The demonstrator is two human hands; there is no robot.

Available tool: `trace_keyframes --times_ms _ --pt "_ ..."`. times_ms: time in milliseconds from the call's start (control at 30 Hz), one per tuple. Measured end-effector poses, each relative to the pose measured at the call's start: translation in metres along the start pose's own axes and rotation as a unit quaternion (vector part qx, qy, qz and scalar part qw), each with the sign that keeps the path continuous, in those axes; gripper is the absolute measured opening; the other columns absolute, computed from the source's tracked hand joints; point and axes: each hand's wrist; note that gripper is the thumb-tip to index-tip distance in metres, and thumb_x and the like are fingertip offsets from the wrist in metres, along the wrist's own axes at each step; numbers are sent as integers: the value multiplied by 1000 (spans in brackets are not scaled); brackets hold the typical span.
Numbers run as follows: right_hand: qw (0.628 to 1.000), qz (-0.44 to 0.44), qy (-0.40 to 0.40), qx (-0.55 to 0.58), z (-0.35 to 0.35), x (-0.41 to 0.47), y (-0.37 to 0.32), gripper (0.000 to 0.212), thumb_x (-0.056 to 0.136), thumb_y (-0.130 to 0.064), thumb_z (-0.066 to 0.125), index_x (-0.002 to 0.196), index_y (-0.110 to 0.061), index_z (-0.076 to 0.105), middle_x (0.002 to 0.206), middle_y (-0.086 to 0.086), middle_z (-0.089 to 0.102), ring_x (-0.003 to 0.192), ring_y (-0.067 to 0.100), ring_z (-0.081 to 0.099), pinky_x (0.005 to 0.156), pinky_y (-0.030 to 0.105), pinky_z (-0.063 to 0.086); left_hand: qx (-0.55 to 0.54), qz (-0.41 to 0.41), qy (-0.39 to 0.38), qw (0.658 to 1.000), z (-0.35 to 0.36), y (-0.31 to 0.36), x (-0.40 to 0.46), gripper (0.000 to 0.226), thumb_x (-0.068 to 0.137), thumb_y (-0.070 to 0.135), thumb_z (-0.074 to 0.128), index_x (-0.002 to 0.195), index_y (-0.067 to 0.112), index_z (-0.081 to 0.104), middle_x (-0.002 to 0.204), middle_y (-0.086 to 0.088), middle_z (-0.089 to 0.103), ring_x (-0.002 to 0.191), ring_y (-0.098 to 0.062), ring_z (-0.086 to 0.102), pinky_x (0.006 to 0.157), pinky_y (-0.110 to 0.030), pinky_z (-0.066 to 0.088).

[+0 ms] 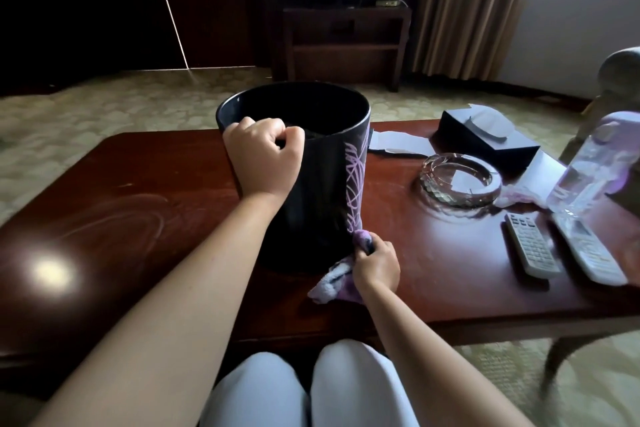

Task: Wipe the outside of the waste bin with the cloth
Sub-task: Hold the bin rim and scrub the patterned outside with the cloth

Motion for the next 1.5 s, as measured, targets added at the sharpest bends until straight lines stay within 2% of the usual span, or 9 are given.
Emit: trace_keyframes --times_ms 200,333,567,667,767,933,1100,1367,1500 --pt "999 -27 -34 -5 -6 8 1 22 89 -27 57 108 -34 65 100 -4 54 93 18 57 74 22 34 2 -7 -10 1000 7 -1 1 34 69 21 46 43 16 26 41 10 16 44 -19 29 58 -31 27" --pt "989 -132 -66 -21 -11 5 13 16 85 -24 64 99 -26 71 84 -5 52 78 11 54 65 17 30 19 14 2 1000 8 -2 -1 34 70 18 47 45 16 24 43 6 18 44 -20 27 56 -29 21" --pt "935 -300 -167 -93 -17 -11 22 33 79 -49 58 108 -37 67 88 -19 51 86 0 55 73 18 42 24 -1 2 1000 7 0 0 34 70 19 47 46 18 23 44 8 17 47 -19 26 57 -30 17" --pt "955 -262 -139 -26 -18 -11 23 23 78 -33 68 101 -33 71 85 -12 59 82 6 59 72 22 46 14 -14 -8 1000 6 2 1 33 69 22 46 44 17 24 43 10 14 46 -19 28 58 -30 21" --pt "971 -140 -83 177 -24 -8 22 14 76 -17 67 86 -25 72 80 -7 70 75 4 62 72 17 48 6 -21 -16 1000 4 3 1 34 69 23 45 44 18 24 41 13 11 46 -18 28 60 -28 23" --pt "910 65 -50 406 -38 2 15 19 84 -1 60 71 -13 68 61 -1 61 65 17 53 63 27 45 -41 -60 -74 995 3 -2 7 36 68 29 40 45 24 14 39 10 16 48 -17 27 67 -29 27" --pt "898 97 -83 420 -41 1 16 21 83 -2 60 67 -13 69 69 12 58 69 23 52 69 35 43 -72 -77 -127 986 0 -10 15 39 69 20 45 44 21 16 40 7 19 49 -12 28 71 -33 33" --pt "919 47 -87 381 -44 -8 8 18 83 1 58 73 -10 68 65 2 59 61 12 51 53 18 44 -35 -58 -162 985 -1 -2 15 46 83 35 49 45 22 27 42 9 29 52 -21 35 81 -33 35" --pt "923 35 -94 372 -43 -9 11 19 82 2 58 77 -12 71 66 0 63 64 11 54 58 20 46 -5 -84 -191 978 4 11 15 44 80 41 50 46 20 31 46 9 36 62 -18 43 84 -26 23"
Point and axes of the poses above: each hand's wrist, its own x-axis towards the middle knuckle, its own z-axis out of the palm, y = z × x
